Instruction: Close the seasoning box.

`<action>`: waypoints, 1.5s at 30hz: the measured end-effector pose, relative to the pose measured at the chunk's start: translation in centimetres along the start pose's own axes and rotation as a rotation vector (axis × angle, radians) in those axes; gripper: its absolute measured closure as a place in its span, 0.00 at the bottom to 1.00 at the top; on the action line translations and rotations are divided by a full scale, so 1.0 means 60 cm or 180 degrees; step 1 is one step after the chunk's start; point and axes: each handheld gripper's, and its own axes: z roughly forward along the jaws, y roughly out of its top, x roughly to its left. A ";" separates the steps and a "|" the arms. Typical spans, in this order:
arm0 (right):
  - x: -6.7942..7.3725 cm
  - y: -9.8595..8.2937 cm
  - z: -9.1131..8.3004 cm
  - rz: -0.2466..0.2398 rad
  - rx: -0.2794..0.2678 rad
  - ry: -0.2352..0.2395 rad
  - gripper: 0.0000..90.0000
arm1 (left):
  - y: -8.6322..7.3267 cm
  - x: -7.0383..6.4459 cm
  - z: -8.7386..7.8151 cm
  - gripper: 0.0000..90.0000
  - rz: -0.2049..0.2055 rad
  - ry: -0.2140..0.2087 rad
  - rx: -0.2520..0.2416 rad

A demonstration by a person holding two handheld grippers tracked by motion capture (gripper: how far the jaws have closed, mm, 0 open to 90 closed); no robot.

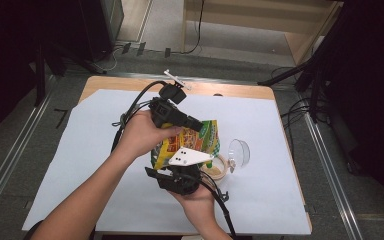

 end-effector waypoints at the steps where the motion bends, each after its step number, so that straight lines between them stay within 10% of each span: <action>1: 0.000 0.000 0.000 0.0001 0.0002 0.0000 0.78 | 0.000 0.000 0.000 0.88 -0.0005 0.0001 -0.0003; 45: -0.007 0.008 -0.005 0.0047 0.0034 0.0011 0.76 | 0.011 0.012 0.010 0.87 -0.0051 0.0056 0.0064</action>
